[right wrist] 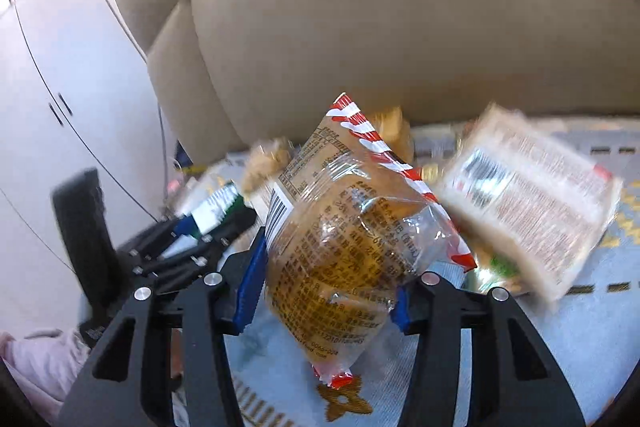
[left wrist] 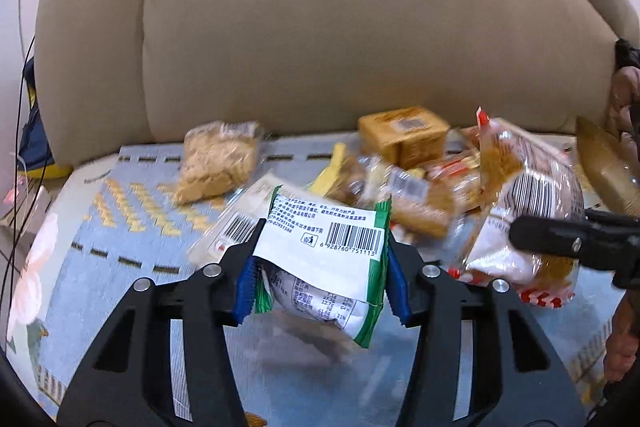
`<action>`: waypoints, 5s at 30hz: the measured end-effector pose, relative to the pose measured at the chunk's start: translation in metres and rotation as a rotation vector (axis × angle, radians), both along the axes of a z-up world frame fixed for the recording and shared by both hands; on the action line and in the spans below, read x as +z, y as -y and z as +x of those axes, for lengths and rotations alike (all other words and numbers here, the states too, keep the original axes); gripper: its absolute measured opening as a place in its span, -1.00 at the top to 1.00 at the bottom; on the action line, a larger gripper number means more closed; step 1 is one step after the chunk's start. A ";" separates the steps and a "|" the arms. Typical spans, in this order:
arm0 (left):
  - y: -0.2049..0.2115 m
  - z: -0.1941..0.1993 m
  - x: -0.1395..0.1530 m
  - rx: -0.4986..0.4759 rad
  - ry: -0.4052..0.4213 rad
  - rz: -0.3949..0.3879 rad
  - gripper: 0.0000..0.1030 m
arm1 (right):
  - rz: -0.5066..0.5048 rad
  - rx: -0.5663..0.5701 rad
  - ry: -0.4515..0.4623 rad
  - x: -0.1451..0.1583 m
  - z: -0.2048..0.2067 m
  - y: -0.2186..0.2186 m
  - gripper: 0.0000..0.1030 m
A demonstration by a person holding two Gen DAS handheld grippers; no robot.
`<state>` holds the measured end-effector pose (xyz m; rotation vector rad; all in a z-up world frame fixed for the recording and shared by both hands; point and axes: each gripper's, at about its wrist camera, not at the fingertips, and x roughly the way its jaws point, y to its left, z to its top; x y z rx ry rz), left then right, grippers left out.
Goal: Organize snacks
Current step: 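Carry both packs to the gold plate and open both grippers, then grasp the white printed bread pack with left gripper while right grasps clear bag, then carry both packs to the gold plate and open both grippers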
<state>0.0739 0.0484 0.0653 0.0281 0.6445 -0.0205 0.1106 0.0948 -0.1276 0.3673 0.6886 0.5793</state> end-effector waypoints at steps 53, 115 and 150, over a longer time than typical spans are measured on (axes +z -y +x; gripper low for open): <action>0.156 0.109 0.105 -0.154 -0.255 -0.109 -0.94 | 0.024 -0.661 0.088 0.127 -0.041 0.233 -0.91; -0.062 0.035 -0.027 0.429 -0.218 -0.195 -0.49 | -0.448 -0.115 -0.151 0.037 0.044 0.025 0.45; -0.066 -0.012 0.028 0.023 -0.048 -0.153 -0.49 | 0.206 -0.493 -0.215 0.104 0.003 0.202 0.61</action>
